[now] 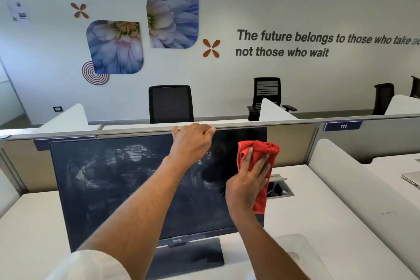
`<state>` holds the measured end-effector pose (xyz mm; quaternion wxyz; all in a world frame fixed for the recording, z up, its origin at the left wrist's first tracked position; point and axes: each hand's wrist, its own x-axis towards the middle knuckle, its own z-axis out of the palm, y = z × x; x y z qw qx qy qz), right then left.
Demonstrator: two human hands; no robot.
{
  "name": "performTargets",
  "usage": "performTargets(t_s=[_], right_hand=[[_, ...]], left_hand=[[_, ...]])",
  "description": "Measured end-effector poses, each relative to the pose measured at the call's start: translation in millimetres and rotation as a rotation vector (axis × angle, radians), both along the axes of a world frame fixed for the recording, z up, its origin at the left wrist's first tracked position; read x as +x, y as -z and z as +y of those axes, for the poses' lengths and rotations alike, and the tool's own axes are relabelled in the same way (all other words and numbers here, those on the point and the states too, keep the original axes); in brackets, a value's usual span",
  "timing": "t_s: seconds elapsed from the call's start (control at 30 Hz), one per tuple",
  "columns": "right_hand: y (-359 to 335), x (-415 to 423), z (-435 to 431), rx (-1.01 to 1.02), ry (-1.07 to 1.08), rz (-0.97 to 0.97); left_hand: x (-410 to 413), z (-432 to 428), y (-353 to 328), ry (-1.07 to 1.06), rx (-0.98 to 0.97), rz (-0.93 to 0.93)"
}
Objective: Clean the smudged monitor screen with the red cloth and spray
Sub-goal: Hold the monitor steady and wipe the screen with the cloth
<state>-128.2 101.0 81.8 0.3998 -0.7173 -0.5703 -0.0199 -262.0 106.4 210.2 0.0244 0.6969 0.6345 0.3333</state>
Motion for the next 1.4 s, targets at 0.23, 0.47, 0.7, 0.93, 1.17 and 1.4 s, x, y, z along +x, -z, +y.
performTargets(t_s=[0.23,0.47,0.7,0.93,1.17,1.4], right_hand=[[-4.3,-28.7,-6.6,0.205,-0.27,-0.353],[-13.4,-9.3,3.8,0.178,-0.224,-0.427],[22.2,7.0,-9.6,-0.055,0.01,-0.107],[70.2,-34.7,-49.5,-0.087,-0.174,-0.281],[80.4,-21.2,-49.6,-0.08,-0.214,-0.407],[64.2,8.3,-22.5,-0.17,0.118,-0.012]], left_hand=[[0.7,-0.1,-1.2,0.0,-0.016,0.01],[-0.1,-0.6,-0.3,0.014,-0.015,0.009],[1.0,-1.7,2.2,0.014,-0.002,-0.025],[-0.5,-1.7,0.4,0.008,-0.012,-0.019],[-1.0,1.6,3.0,0.017,0.011,-0.001],[-1.4,0.8,3.2,0.024,0.011,-0.009]])
